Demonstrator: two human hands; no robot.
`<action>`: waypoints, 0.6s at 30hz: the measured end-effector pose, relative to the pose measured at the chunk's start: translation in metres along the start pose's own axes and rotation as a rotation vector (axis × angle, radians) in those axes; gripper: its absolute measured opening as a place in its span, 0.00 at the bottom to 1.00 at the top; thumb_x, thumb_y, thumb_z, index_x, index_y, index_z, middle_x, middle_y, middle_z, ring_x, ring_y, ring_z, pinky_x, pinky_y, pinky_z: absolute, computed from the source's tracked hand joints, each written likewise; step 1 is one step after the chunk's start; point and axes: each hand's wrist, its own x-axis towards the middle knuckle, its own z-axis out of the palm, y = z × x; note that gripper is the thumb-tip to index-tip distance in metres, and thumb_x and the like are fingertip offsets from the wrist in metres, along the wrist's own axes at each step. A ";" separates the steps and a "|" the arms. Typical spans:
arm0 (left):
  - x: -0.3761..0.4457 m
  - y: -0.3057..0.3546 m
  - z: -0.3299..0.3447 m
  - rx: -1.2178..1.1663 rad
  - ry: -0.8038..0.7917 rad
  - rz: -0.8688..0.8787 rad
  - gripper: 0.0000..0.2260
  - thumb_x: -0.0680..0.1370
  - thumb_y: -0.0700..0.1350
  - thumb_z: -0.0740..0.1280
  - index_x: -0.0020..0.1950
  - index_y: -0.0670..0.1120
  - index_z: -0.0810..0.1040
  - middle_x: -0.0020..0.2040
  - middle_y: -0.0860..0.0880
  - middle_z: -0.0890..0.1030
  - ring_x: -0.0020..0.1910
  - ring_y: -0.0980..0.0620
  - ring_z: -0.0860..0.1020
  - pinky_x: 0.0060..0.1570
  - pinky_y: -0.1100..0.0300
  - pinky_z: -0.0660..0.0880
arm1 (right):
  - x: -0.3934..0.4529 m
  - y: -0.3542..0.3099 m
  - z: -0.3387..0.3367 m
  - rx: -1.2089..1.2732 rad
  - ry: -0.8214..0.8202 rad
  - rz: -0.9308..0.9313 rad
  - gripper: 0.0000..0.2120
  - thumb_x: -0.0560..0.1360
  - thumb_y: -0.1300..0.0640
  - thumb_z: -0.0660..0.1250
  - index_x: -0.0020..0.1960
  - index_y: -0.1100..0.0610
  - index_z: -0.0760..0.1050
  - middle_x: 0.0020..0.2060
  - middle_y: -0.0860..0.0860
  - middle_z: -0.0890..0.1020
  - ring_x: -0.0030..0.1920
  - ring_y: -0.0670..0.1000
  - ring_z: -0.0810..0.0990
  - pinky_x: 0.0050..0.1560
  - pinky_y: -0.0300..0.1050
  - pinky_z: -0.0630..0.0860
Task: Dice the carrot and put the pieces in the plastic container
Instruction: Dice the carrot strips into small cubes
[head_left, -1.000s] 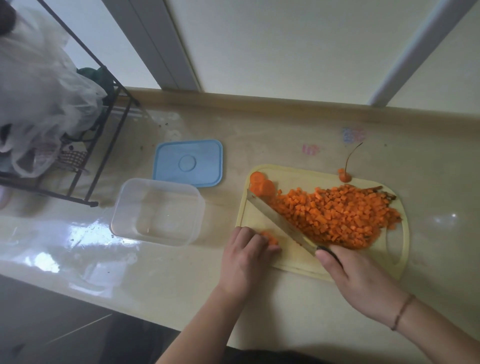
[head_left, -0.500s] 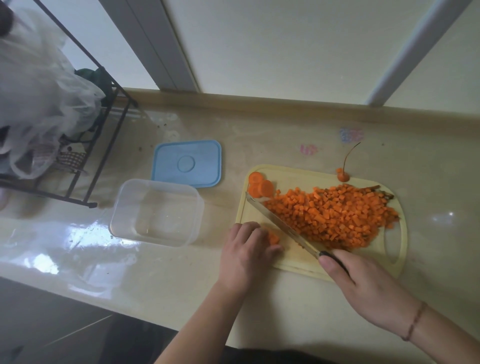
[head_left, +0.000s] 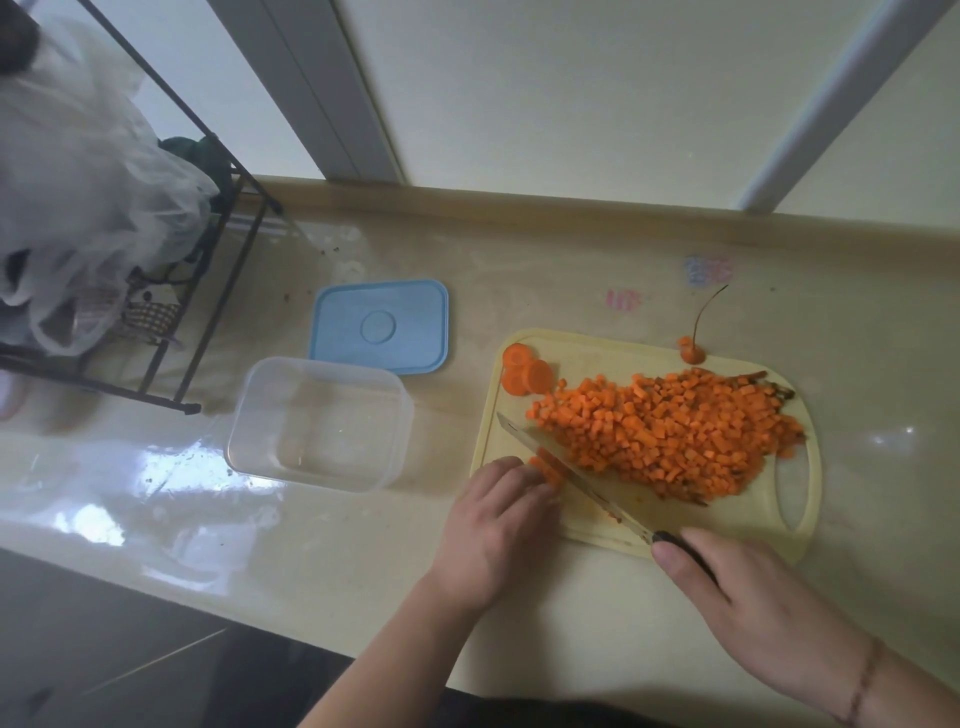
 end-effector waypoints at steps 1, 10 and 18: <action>0.000 0.000 0.001 0.003 -0.020 0.008 0.08 0.77 0.39 0.76 0.55 0.40 0.84 0.54 0.45 0.82 0.53 0.43 0.78 0.55 0.54 0.77 | -0.001 0.000 0.001 -0.008 -0.004 0.004 0.31 0.73 0.26 0.45 0.34 0.52 0.66 0.29 0.51 0.76 0.29 0.47 0.74 0.34 0.48 0.70; 0.008 0.007 0.002 -0.004 -0.003 -0.013 0.07 0.82 0.40 0.66 0.51 0.40 0.83 0.54 0.47 0.81 0.54 0.45 0.77 0.55 0.56 0.75 | -0.006 0.005 0.005 -0.051 -0.044 0.032 0.31 0.73 0.26 0.42 0.35 0.50 0.67 0.28 0.51 0.76 0.30 0.47 0.75 0.35 0.51 0.73; 0.004 0.003 0.006 -0.021 0.006 -0.015 0.05 0.77 0.36 0.73 0.52 0.39 0.84 0.55 0.46 0.82 0.57 0.45 0.78 0.59 0.57 0.76 | 0.025 -0.012 0.020 -0.129 -0.033 -0.024 0.28 0.74 0.28 0.38 0.37 0.48 0.65 0.29 0.48 0.75 0.31 0.48 0.75 0.35 0.54 0.73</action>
